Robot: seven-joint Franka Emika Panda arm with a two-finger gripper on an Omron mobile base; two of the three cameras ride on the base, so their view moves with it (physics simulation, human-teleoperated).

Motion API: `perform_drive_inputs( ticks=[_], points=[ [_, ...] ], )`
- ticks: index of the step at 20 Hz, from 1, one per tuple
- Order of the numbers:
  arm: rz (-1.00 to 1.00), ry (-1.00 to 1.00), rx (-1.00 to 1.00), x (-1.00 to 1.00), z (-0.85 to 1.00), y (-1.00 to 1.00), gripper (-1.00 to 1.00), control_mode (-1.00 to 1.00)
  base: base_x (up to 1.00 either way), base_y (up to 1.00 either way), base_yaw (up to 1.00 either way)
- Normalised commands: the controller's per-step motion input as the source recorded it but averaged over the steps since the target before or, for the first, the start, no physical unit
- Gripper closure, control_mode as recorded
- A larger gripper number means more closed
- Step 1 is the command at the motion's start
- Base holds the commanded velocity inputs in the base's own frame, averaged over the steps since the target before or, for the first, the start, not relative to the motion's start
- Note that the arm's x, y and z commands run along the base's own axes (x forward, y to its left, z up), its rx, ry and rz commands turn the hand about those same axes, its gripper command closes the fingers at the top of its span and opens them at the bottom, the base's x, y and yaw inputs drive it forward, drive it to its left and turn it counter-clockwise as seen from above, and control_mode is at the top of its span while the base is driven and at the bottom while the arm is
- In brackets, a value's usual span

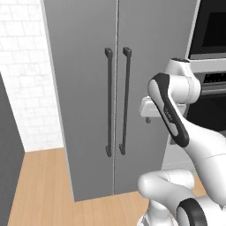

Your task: Grab a lemon wedge from the fridge and one ice cube from the ice bowl, and put them in the glass of lemonade.

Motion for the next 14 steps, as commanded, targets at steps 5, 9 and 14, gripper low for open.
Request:
perform_drive_inputs(
  ticks=[5,9,14],
  points=[
    [0.0,0.0,0.0,0.0,0.0,0.0,-1.0,1.0,-0.25,0.0,0.02],
    [0.0,0.0,0.0,0.0,0.0,0.0,-1.0,1.0,-0.31,0.0,0.0],
    [0.0,0.0,0.0,-0.02,0.0,0.0,-1.0,-1.0,-0.22,0.0,0.0]
  ],
)
